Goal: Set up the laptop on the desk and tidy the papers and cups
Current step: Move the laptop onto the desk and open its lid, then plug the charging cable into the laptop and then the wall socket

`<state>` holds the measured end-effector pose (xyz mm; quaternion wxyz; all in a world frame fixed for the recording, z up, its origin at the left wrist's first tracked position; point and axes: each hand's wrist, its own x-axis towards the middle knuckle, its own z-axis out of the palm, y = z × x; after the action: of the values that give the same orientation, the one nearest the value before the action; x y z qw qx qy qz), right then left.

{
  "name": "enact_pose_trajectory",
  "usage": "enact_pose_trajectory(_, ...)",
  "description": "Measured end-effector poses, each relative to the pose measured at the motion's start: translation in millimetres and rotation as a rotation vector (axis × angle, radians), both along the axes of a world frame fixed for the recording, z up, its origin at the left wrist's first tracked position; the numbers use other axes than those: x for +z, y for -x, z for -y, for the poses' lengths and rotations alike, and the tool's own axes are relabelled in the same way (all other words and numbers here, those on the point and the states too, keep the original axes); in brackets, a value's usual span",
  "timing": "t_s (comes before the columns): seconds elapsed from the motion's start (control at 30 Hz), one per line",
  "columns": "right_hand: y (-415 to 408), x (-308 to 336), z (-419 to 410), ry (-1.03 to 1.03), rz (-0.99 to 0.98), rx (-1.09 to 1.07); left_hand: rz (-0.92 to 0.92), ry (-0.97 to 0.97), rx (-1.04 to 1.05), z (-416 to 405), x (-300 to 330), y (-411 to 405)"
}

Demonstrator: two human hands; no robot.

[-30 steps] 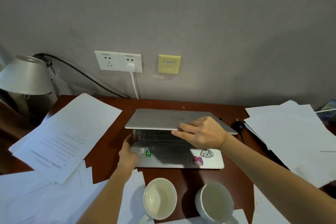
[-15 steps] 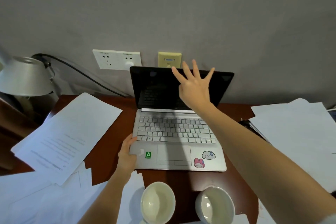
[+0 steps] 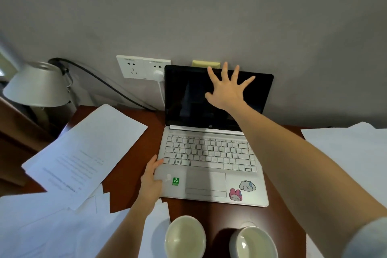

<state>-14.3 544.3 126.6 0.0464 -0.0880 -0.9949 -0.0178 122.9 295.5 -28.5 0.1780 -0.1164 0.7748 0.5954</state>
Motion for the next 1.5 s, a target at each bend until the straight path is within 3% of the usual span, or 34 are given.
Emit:
enact_pose_trajectory(0.73,8,1,-17,0.029,0.083,0.105,0.036,0.016,-0.001,-1,5,-1)
enact_pose_trajectory(1.13,-6,5,-36,-0.123,0.124,0.218,0.121,0.03,-0.074,-1,13,2)
enact_pose_trajectory(1.23,-15,7,-44,-0.105,0.108,0.264,0.088,0.313,-0.208,-3,21,8)
enact_pose_trajectory(1.37,-40,-2,-66,-0.063,0.059,0.251,-0.196,1.085,-0.665,-15,42,23)
enact_pose_trajectory(1.43,-59,-15,-82,0.01,0.056,0.203,-0.342,1.241,-0.799,-30,53,35)
enact_pose_trajectory(1.5,-83,-31,-101,0.092,0.096,0.128,-0.466,1.273,-0.845,-55,67,45)
